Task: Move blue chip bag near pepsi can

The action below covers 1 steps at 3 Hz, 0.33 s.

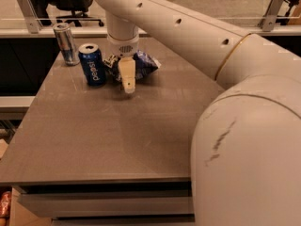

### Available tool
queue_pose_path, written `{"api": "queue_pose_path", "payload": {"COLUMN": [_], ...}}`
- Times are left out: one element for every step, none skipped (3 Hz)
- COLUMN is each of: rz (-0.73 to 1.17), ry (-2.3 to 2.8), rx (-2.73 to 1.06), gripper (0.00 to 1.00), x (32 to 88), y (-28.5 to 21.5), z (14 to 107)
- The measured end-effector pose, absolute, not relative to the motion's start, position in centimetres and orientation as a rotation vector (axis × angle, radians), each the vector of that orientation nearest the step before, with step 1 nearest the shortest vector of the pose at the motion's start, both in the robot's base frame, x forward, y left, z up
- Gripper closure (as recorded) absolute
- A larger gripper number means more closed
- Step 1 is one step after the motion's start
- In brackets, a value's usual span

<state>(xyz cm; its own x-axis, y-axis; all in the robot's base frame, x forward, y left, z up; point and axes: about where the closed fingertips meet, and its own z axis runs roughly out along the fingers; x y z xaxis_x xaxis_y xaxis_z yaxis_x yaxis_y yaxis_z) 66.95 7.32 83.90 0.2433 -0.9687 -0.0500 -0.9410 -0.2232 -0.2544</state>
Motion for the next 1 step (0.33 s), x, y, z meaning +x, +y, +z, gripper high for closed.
{"api": "queue_pose_path", "payload": {"rz": [-0.158], "ry": [1.766], "rx": [-2.277], "gripper": [0.00], "x": [66.77], "y": [7.30], "z": [84.09]}}
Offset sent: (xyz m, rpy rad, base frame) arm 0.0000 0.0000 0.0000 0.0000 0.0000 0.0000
